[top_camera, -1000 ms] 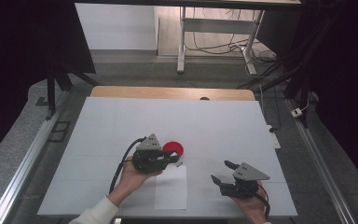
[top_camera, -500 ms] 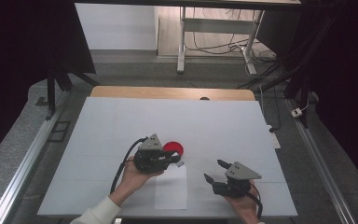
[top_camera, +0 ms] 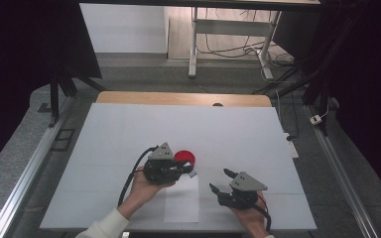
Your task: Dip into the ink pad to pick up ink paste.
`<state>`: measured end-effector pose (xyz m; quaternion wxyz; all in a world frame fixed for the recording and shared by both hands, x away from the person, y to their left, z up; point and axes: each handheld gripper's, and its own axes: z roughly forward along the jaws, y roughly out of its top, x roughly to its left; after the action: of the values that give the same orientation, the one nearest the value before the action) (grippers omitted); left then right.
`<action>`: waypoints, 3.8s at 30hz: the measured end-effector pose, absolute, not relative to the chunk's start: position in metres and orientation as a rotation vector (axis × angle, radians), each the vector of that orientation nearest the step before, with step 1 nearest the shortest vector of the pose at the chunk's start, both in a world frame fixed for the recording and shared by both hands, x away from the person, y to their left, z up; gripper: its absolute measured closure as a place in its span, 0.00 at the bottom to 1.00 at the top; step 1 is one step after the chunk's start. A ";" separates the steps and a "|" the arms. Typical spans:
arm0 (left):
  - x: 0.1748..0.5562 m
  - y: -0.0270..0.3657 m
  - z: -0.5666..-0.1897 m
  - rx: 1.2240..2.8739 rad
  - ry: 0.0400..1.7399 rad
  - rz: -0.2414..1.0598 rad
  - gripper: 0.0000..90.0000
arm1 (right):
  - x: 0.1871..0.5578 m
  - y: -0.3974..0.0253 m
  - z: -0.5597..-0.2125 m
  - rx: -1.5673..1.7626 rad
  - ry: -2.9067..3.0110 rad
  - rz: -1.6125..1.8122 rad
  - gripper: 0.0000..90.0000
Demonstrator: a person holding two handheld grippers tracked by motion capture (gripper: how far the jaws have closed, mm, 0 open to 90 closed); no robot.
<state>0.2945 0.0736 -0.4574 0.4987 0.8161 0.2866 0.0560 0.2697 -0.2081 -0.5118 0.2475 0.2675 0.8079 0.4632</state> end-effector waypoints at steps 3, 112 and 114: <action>0.295 0.073 -0.458 1.978 0.692 0.134 0.83 | 0.270 -0.204 -0.512 0.721 2.201 1.259 0.33; 0.299 0.061 -0.468 1.970 0.735 0.092 0.84 | 0.270 -0.138 -0.509 0.641 2.259 1.125 0.71; 0.299 0.062 -0.468 1.970 0.735 0.093 0.84 | 0.270 -0.138 -0.509 0.638 2.256 1.128 0.71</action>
<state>0.2989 0.0615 -0.4684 0.4957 0.8129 0.3034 0.0382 0.2703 -0.1378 -0.5087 0.2668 0.2364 0.8357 0.4178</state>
